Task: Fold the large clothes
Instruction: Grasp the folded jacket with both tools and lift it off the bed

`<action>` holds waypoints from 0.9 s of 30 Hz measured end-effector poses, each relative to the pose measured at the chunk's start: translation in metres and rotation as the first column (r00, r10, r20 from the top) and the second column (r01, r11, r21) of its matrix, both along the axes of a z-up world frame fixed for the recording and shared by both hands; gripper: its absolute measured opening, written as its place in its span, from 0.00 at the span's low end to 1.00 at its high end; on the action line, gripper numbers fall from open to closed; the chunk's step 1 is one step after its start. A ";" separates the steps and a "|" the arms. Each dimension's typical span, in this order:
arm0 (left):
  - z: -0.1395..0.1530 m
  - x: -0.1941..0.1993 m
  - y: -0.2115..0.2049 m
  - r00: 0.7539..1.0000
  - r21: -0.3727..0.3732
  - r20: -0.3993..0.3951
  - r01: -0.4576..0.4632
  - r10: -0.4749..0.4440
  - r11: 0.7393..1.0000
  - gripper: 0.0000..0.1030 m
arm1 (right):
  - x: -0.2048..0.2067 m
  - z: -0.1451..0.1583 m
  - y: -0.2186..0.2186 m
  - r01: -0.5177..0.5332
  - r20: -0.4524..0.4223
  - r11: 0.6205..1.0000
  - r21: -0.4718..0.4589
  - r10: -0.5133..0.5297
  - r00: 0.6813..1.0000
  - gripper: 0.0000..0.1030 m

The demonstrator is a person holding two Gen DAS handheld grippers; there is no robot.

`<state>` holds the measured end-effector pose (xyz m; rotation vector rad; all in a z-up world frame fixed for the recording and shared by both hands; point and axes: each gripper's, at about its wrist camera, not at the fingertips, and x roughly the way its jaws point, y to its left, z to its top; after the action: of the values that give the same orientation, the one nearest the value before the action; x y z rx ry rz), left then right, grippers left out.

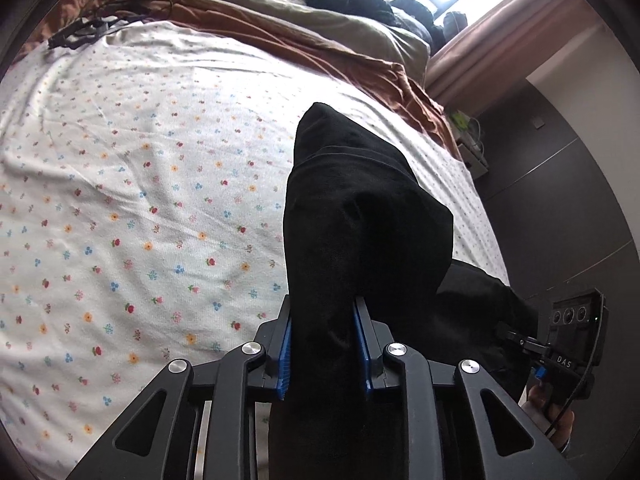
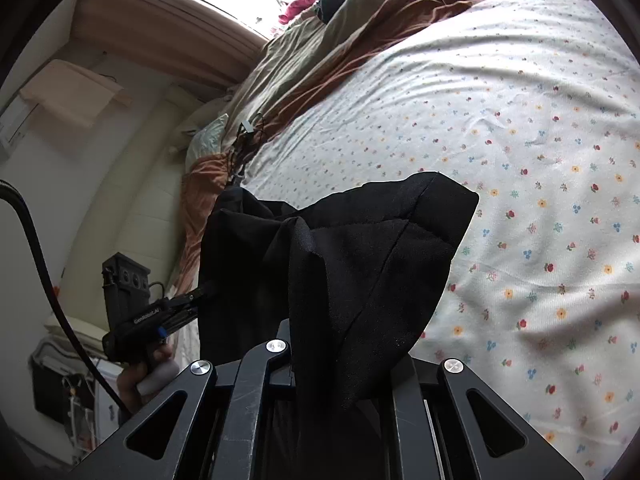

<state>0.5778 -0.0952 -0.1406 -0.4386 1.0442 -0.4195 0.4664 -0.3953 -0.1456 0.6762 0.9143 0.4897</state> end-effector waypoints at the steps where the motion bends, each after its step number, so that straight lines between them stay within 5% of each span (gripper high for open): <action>1: 0.007 -0.005 0.002 1.000 -0.007 0.011 -0.001 0.001 1.000 0.25 | -0.007 0.006 -0.001 0.002 0.013 1.000 -0.002 -0.002 1.000 0.11; 16: 0.097 -0.083 0.025 0.985 -0.084 0.173 -0.006 0.021 0.996 0.20 | -0.101 0.108 0.037 0.045 0.195 0.997 -0.061 -0.032 0.980 0.10; 27: 0.173 -0.136 0.083 0.947 -0.105 0.305 -0.072 0.101 0.992 0.19 | -0.140 0.189 0.110 -0.019 0.382 0.993 -0.113 0.061 0.922 0.10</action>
<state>0.4415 -0.0127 0.0326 -0.4820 0.6997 -0.4435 0.3267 -0.2853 0.0437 0.4415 0.5773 0.5816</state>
